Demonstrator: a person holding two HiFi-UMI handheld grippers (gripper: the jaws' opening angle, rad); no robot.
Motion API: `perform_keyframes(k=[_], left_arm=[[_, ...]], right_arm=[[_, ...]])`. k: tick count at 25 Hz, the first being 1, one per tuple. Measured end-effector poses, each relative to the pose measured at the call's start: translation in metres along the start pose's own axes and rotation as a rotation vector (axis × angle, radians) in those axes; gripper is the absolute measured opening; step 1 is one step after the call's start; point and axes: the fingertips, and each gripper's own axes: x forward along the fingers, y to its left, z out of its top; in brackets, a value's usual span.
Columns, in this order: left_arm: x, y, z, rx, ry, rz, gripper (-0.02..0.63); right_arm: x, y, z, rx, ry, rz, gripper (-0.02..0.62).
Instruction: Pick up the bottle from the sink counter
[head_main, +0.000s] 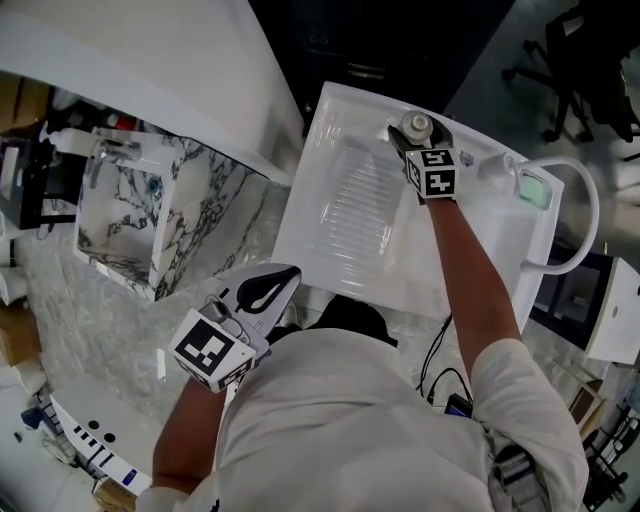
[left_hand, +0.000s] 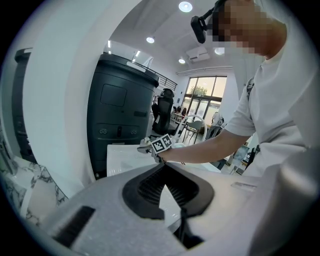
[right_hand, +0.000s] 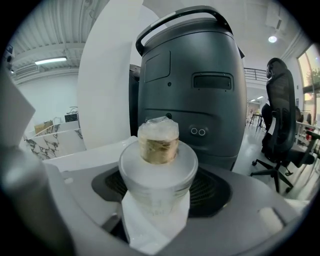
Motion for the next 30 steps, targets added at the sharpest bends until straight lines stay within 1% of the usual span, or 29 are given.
perform_keyframes(k=[6,15,20,30], left_arm=[[-0.015,-0.002,0.001,0.001,-0.033,-0.017,0.006],[-0.039,-0.002,0.002,0.009,-0.085,-0.047,0.006],[-0.055,-0.003,-0.003,0.006,-0.109,-0.060,0.006],[-0.085,-0.013,-0.011,0.032,-0.133,-0.111,0.006]], right_arm=[[-0.021,0.019,0.031,-0.006,-0.024,0.024,0.347],[-0.064,0.049,0.079,-0.041,-0.049,0.068,0.347],[-0.095,0.072,0.103,-0.045,-0.060,0.099,0.347],[-0.157,0.128,0.140,-0.075,-0.069,0.157,0.347]])
